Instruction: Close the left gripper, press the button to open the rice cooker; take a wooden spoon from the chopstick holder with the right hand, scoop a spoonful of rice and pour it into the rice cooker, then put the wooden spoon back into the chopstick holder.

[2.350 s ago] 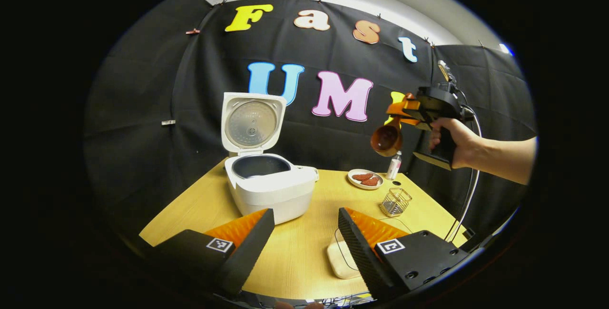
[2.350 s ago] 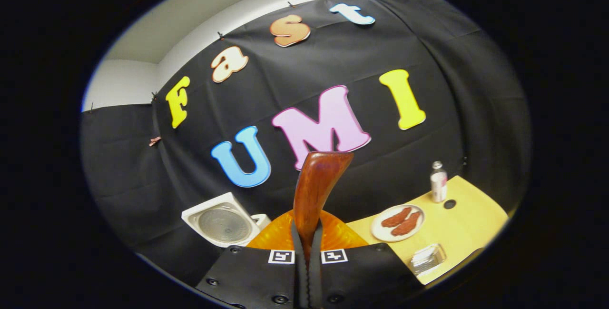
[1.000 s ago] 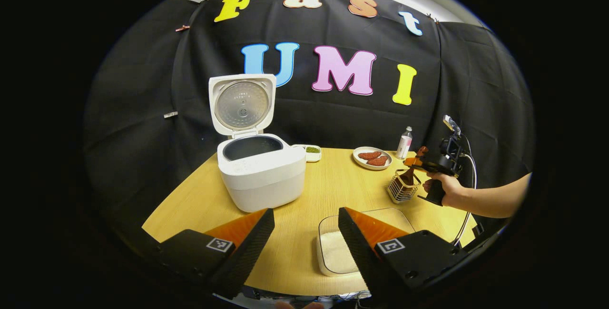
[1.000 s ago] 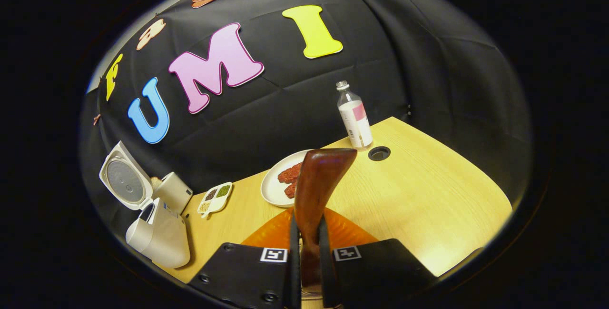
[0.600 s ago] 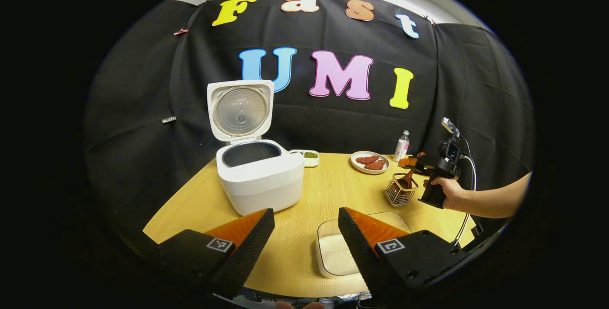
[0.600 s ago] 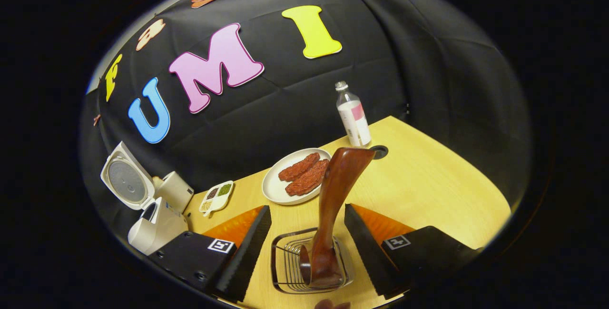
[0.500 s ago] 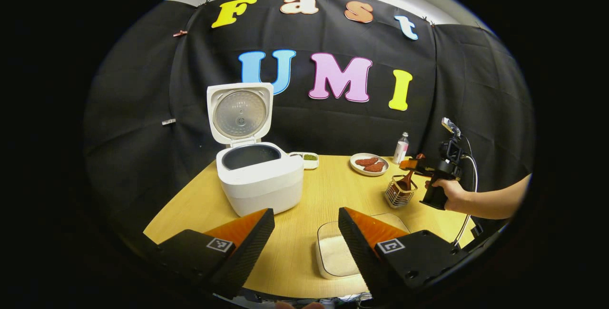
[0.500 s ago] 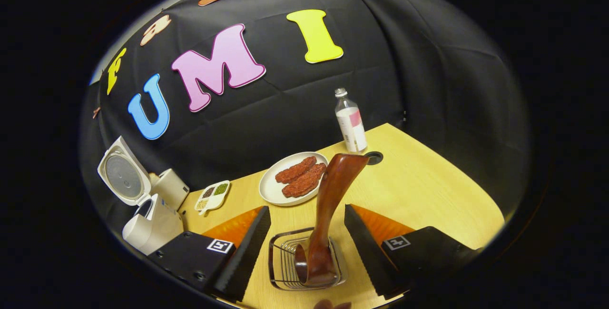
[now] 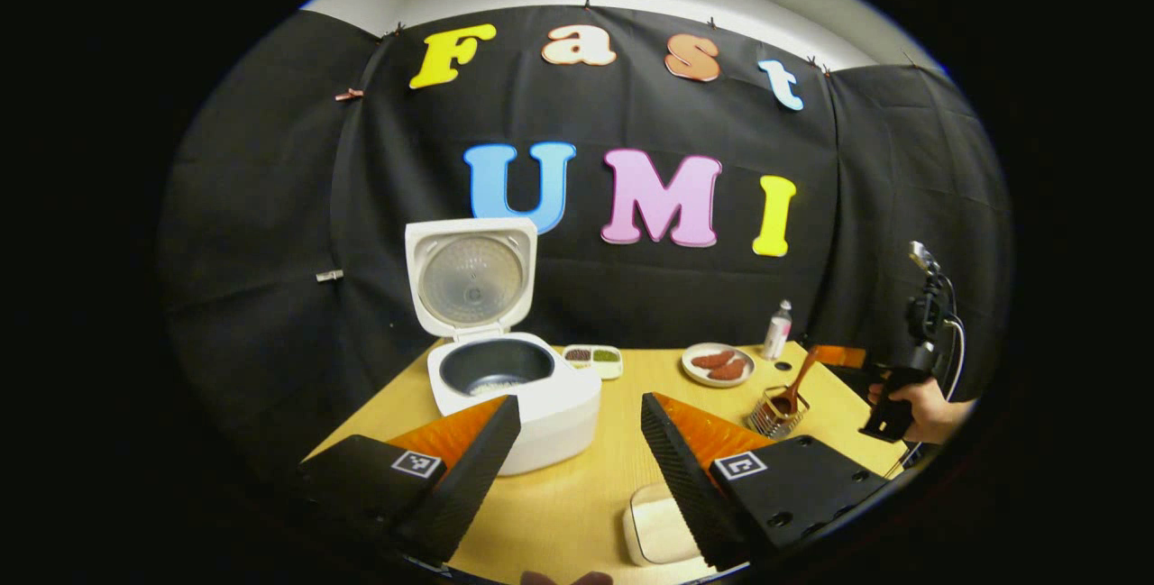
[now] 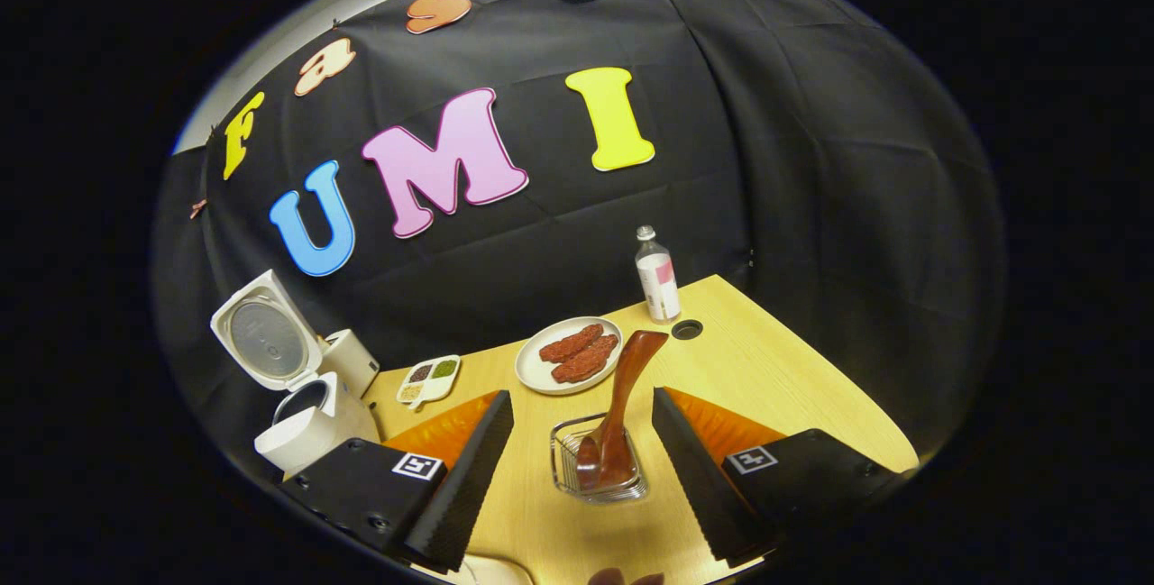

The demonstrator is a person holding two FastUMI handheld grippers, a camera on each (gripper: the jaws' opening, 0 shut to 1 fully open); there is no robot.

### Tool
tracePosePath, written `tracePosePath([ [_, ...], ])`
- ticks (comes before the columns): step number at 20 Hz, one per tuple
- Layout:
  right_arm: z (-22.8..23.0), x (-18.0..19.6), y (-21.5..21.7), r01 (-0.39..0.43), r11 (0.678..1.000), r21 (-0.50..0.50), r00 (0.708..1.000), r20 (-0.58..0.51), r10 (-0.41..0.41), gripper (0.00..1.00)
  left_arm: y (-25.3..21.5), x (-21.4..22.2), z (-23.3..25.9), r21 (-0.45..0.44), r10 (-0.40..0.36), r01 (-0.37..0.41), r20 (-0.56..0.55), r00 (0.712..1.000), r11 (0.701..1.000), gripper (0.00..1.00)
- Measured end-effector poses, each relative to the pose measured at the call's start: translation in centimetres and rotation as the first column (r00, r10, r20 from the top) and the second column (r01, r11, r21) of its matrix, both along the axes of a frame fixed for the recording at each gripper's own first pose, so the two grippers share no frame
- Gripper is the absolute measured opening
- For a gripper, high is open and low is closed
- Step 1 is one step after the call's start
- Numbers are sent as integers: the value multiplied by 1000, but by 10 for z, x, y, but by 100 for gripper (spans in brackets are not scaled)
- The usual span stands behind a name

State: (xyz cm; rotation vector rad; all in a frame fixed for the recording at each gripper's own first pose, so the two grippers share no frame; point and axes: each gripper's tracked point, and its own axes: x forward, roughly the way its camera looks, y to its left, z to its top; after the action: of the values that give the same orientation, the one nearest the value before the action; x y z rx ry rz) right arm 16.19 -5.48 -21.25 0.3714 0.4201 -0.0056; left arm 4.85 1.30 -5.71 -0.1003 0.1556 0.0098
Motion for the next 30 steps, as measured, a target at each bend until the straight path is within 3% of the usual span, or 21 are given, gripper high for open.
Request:
tracePosePath([
  [6, 67, -60, 43, -73, 997, -31, 995, 67, 75, 98, 71, 61, 72, -17, 140, -139, 143, 980, 990, 94],
  [14, 88, -109, 65, -107, 991, -85, 993, 42, 111, 98, 150, 158, 142, -18, 221, -225, 277, 935, 974, 93],
  [19, 92, -130, 75, -90, 991, -100, 995, 31, 94, 98, 190, 229, 146, 19, 248, -261, 259, 933, 965, 93],
  [24, 92, -155, 87, -67, 991, -116, 997, 17, 69, 98, 216, 292, 117, 91, 257, -278, 195, 946, 956, 93],
  [30, 74, -183, 81, -41, 985, -169, 999, -41, 34, 98, 231, 346, 102, 47, 269, -277, 131, 954, 960, 93],
])
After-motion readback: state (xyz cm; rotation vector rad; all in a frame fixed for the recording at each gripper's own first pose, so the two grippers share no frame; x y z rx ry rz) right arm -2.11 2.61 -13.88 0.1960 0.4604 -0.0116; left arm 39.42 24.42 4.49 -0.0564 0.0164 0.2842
